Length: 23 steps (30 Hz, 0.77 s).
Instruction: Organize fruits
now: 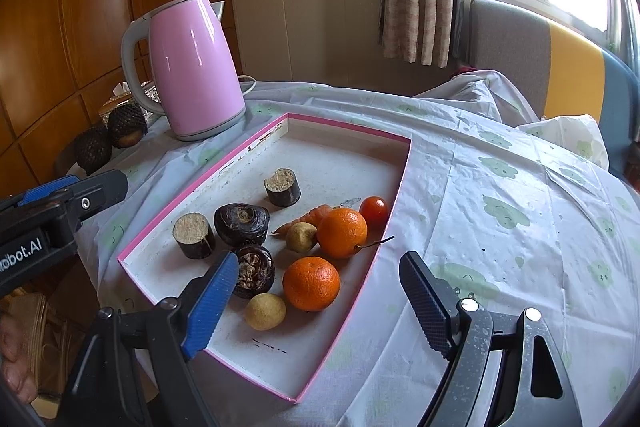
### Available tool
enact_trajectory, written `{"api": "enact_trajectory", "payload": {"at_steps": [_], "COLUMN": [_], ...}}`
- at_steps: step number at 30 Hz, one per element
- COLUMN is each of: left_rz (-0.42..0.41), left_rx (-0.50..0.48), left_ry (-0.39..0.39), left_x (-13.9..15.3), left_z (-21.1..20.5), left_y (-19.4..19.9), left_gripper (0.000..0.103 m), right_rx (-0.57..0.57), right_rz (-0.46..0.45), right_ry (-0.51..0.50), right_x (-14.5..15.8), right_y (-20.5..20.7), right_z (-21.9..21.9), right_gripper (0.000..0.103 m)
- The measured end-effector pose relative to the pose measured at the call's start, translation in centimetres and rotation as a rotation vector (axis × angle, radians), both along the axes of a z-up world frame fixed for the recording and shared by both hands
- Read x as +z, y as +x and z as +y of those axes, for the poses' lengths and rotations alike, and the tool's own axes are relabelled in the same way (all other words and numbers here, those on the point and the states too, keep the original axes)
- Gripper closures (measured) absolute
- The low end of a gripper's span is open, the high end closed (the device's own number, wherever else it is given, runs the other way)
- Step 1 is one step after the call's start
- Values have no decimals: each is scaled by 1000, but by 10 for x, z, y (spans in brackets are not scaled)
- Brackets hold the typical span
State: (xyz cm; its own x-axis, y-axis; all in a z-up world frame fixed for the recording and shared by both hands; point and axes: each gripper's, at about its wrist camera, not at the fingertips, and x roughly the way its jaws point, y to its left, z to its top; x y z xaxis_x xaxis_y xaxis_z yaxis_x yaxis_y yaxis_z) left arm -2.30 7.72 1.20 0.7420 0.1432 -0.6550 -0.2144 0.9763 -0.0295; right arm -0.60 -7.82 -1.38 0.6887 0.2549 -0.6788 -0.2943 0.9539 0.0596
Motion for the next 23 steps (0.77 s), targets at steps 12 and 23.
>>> {"api": "enact_trajectory", "payload": {"at_steps": [12,23], "left_rz": [12,-8], "left_rx": [-14,-30], "left_ry": [6,25], "left_x": [-4,-2], "left_z": [-2,-5], "left_y": [4,5], "left_gripper": [40,46], "right_rx": [4,-3], "right_rz": [8,11], "right_ry": [-1,7], "right_x": [-3,-6], "right_y": [1,3], "right_z": [0,-6], "right_gripper": [18,18]}}
